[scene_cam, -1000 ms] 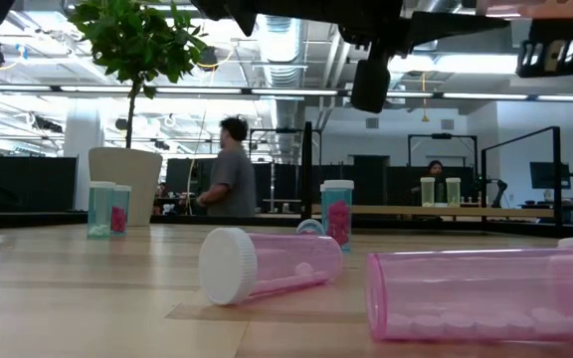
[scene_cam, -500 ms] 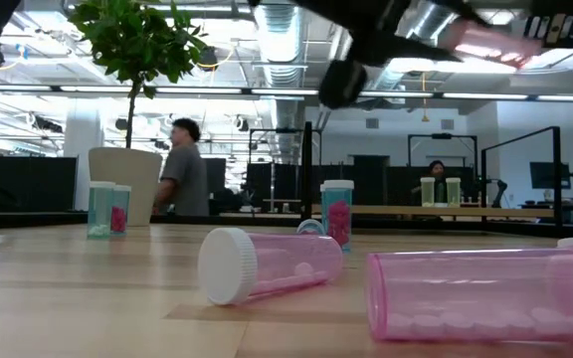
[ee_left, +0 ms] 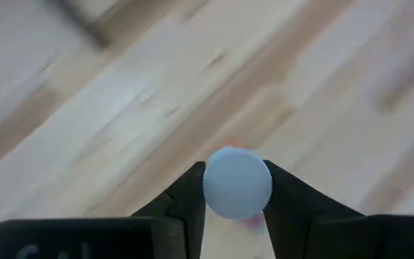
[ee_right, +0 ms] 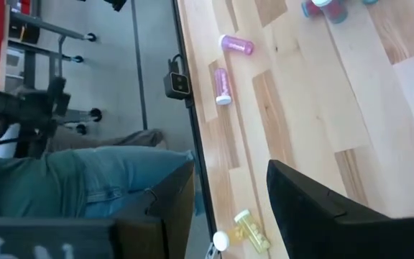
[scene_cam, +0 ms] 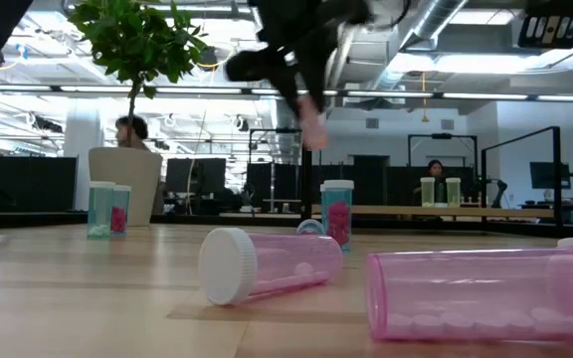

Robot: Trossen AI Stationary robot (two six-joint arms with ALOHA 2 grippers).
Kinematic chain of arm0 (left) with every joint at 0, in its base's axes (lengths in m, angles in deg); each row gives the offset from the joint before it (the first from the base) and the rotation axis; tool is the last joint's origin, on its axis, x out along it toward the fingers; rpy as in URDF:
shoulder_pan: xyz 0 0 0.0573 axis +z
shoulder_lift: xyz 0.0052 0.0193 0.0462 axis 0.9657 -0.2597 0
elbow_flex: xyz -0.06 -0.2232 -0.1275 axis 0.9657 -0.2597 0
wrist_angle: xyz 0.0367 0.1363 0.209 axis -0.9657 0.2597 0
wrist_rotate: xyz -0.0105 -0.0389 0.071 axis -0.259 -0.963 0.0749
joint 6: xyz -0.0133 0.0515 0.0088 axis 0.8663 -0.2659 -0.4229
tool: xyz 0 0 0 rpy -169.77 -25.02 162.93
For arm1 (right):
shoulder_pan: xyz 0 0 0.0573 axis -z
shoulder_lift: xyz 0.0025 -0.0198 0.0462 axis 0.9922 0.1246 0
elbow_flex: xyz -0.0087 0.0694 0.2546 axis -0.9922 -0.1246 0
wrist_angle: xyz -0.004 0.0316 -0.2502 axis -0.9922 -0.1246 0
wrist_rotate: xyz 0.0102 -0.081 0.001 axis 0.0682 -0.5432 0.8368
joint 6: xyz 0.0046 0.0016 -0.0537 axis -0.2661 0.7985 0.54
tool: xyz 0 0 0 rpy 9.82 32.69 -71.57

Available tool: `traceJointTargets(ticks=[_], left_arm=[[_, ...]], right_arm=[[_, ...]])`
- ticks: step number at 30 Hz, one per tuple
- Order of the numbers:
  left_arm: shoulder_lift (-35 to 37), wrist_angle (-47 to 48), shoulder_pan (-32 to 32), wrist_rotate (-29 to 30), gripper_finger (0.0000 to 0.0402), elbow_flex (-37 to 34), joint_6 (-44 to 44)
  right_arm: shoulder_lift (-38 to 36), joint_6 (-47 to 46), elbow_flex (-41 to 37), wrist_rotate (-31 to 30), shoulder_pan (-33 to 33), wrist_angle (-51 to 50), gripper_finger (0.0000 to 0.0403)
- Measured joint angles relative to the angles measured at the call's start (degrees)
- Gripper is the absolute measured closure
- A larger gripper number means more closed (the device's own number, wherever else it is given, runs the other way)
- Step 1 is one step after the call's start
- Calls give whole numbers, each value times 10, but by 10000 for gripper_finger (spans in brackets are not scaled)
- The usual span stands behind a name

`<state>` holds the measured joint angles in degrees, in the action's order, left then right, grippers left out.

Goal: Pick and place medicine bottles onto shelf by color
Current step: Move the top orange pill bottle to the center of the table

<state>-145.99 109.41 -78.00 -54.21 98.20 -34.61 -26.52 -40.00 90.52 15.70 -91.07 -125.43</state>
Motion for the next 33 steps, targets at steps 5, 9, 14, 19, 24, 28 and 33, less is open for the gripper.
traceJointTargets(ticks=[5,9,14,19,24,28,33], left_arm=[[-1,69,12,4,304,-21,1],[-2,63,20,5,303,-51,-11],[-4,9,24,18,303,-104,-17],[-3,-57,28,8,303,-138,-23],[-2,-121,27,1,303,-163,-42],[-3,-134,28,0,303,-180,-45],[-3,-127,29,23,303,-181,-57]], right_arm=[[0,2,0,0,0,0,207],[-1,3,0,0,0,1,207],[-1,4,0,0,0,1,207],[-1,7,0,-12,0,1,207],[-1,7,0,-13,0,1,207],[-1,6,0,-14,0,1,207],[-1,6,0,-18,0,1,207]])
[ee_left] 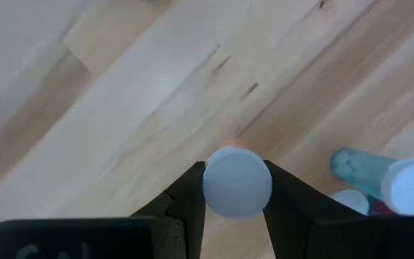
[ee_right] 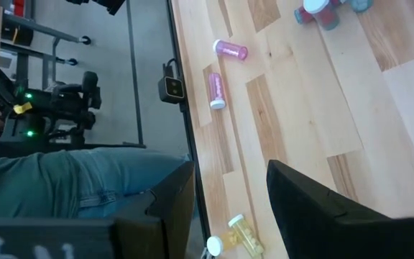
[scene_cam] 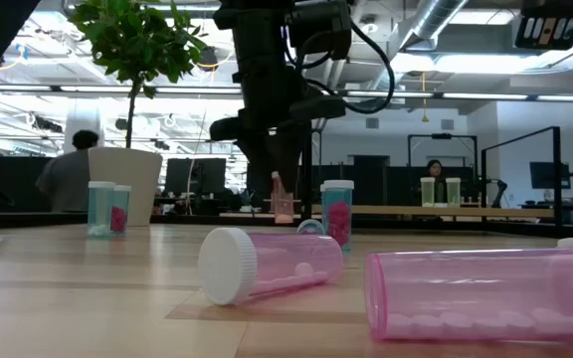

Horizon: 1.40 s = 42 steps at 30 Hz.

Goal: Pick and place medicine bottles onto shelf by color
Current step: Move the top orange pill bottle to the center of the table, then move the top pink pill bottle to the center of the table

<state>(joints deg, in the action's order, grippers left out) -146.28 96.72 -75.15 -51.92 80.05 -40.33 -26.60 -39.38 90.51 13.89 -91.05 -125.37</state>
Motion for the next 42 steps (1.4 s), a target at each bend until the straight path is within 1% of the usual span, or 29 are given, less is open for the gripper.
traceJointTargets(ticks=[4,8,10,12,15,18,23,26,29,33,38,42], left_arm=[[-2,1,8,10,303,0,-40],[-10,1,20,7,303,0,-42],[-19,-14,23,1,303,2,-45],[-24,5,25,-3,303,-1,-45],[-33,-11,25,-6,303,3,-46],[-34,-7,26,-13,303,3,-46],[-34,-11,28,-3,303,4,-47],[-34,-15,31,-19,299,5,-55],[-34,-14,35,-43,280,5,-55],[-35,-13,40,-65,239,5,-53],[-34,-11,46,-67,192,5,-29],[-20,-8,46,-67,168,5,-9]], right_arm=[[0,0,0,-12,0,0,207],[0,0,0,-13,0,0,207],[0,0,0,-13,0,0,207],[0,0,0,-13,0,0,207],[0,0,0,-14,0,0,207],[0,0,0,-15,0,0,207],[0,0,0,-15,0,0,207],[0,0,0,-15,0,0,207],[0,0,0,-15,0,0,207],[0,0,0,-15,0,0,207],[0,0,0,-15,0,0,207],[0,0,0,-14,0,-1,207]])
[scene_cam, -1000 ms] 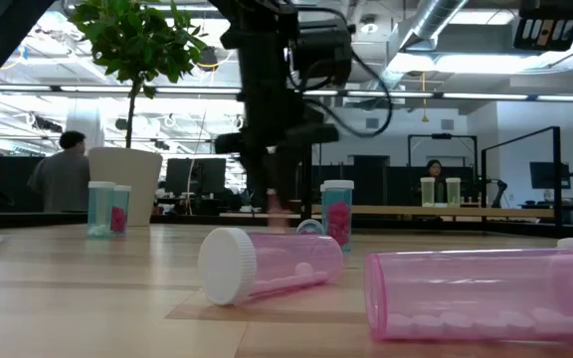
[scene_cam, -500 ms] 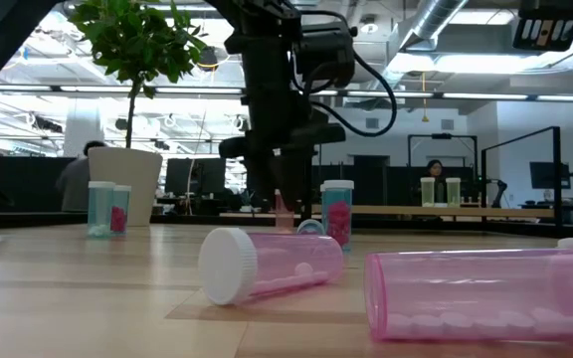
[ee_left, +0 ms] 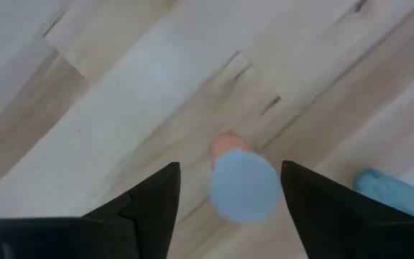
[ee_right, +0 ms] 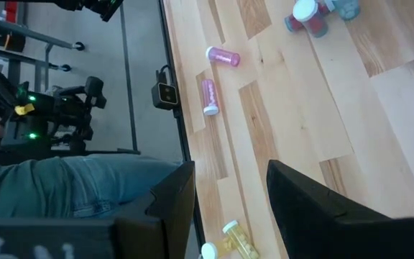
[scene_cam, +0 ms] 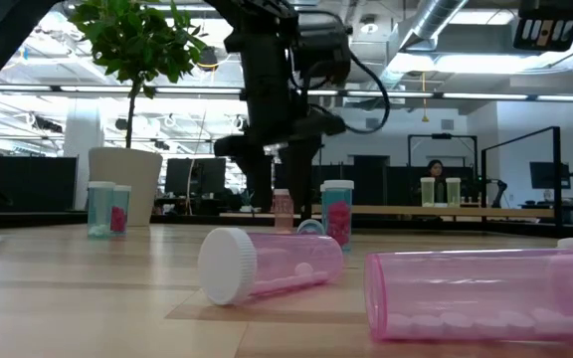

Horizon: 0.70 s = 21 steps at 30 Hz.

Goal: Pick and place medicine bottles onto shelf by color
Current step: Move the top pink pill bottle to the center of the table

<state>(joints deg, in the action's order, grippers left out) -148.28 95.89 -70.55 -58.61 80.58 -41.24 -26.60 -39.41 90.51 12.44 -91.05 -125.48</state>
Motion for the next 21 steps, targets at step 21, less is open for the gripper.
traceJointTargets(ticks=[21], left_arm=[[52,23,-137,36,159,0,387]], right_arm=[[-1,24,0,28,0,-73,207]])
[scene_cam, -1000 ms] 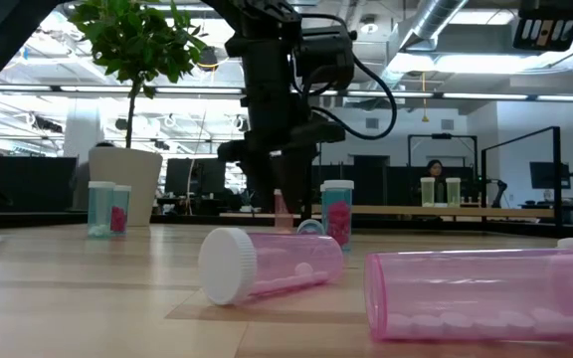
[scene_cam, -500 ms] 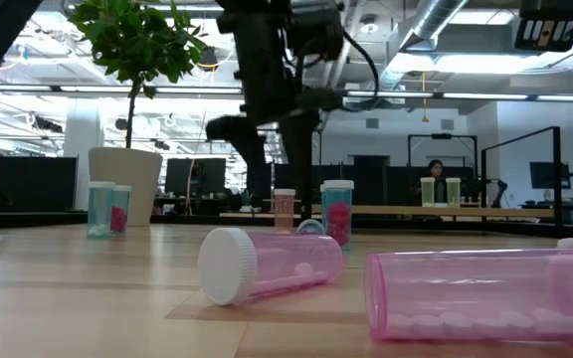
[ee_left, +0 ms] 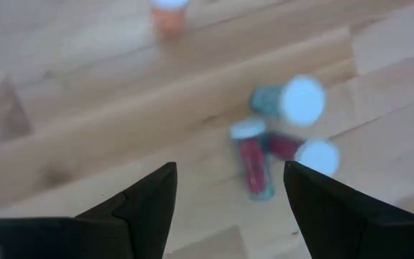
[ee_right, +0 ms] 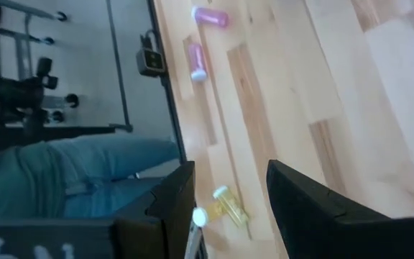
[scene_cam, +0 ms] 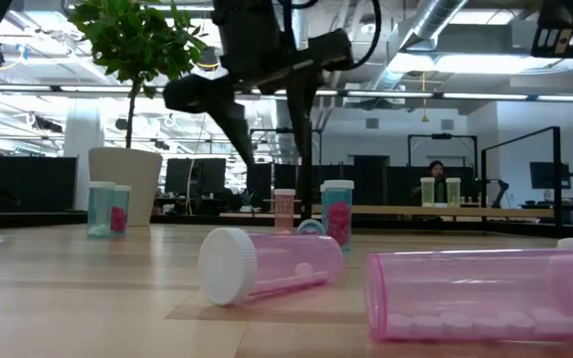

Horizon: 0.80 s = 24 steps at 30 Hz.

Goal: Pick and place medicine bottles onto shelf by color
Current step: Move the top pink pill bottle to the center of the table

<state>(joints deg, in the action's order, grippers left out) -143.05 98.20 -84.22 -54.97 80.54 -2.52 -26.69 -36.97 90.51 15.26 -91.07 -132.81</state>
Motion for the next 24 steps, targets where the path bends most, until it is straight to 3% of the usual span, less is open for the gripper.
traceJointTargets(ticks=[10,20,24], left_arm=[[-29,-44,-47,-13,159,1,56],[-31,-109,-142,-46,159,0,98],[-31,-99,-177,-31,159,0,132]], right_arm=[[-4,-1,0,2,-25,-65,207],[-46,-137,0,-24,-148,-81,207],[-44,-163,0,-24,-202,-80,207]])
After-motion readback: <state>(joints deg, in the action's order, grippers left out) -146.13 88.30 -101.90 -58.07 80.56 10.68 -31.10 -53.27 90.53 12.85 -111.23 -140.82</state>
